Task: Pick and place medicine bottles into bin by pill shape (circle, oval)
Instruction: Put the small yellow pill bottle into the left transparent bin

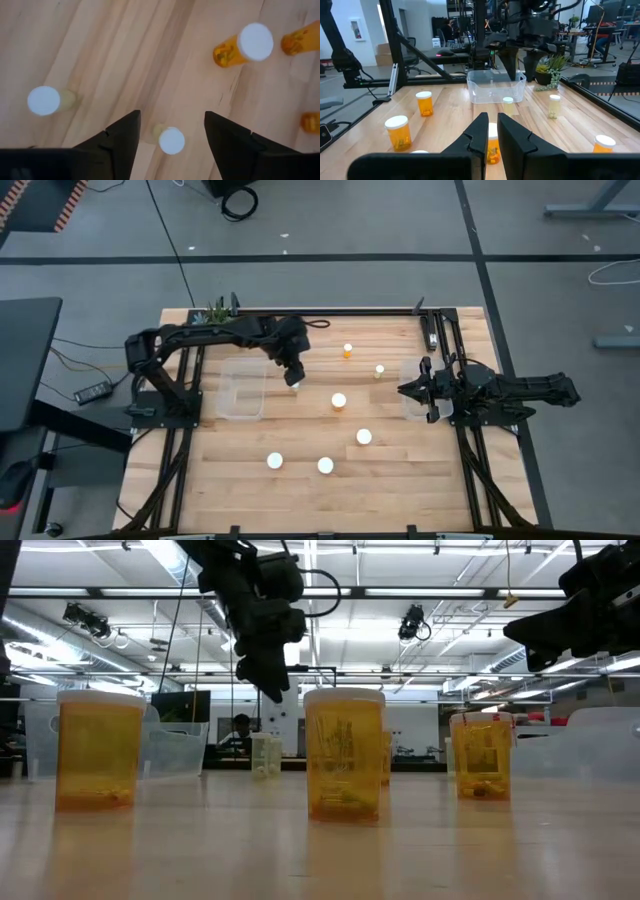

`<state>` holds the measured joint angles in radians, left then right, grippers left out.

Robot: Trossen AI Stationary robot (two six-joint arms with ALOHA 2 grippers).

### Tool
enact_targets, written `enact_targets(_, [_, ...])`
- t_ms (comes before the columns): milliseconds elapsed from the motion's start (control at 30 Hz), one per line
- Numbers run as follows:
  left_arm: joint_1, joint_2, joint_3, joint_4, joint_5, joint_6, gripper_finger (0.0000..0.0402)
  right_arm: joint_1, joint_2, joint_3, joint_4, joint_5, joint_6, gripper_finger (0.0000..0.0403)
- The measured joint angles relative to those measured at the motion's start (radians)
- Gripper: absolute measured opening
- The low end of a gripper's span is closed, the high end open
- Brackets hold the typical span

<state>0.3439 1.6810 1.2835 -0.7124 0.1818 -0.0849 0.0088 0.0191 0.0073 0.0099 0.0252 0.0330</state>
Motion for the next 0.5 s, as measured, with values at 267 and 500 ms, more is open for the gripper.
enact_targets(267, [-0.005,0.051,0.028,-0.036,0.011,0.014,0.0247,0.0,0.0,0.0,0.0,0.0,0.0,0.0046])
enact_targets(500, [-0.022,0.09,0.027,-0.044,0.011,0.016,0.0248,0.0,0.0,0.0,0.003,0.0,0.0,0.0046])
